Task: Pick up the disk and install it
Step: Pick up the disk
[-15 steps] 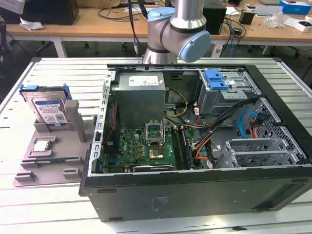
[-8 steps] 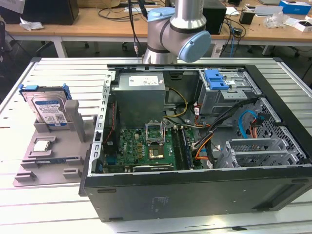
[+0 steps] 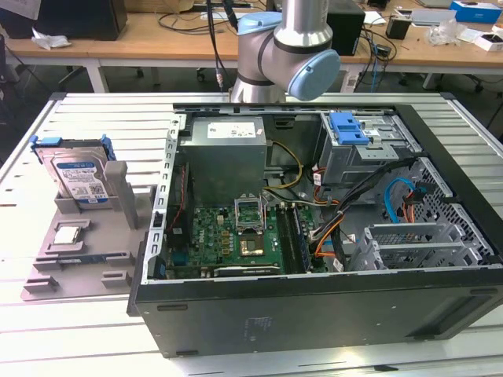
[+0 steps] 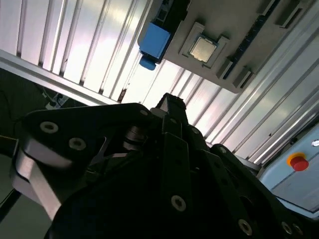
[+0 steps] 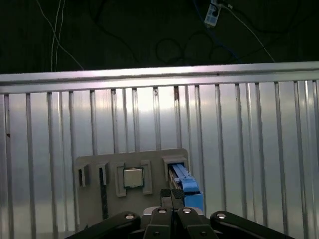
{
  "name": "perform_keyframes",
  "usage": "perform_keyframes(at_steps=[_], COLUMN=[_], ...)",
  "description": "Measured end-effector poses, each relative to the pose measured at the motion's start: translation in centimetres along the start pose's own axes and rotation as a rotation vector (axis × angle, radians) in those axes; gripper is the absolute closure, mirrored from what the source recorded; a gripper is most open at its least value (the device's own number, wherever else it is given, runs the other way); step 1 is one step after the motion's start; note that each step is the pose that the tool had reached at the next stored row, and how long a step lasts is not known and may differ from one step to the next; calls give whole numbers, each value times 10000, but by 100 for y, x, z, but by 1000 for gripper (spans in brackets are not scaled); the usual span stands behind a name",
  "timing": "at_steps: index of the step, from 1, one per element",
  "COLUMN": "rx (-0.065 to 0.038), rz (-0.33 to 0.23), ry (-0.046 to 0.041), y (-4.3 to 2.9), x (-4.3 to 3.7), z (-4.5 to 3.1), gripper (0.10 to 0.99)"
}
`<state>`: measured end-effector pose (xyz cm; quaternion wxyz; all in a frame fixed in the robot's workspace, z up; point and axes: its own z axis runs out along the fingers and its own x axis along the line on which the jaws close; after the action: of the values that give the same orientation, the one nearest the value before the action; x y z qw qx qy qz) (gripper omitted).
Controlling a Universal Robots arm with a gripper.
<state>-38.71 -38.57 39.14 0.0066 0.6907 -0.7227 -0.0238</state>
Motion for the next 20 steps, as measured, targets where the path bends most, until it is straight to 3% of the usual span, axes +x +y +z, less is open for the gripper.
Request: perform_keyframes(at_steps=[20], rx=[-28], rz=[-1191], ry=[52], y=[0], x=[0], z=[0], gripper=[980])
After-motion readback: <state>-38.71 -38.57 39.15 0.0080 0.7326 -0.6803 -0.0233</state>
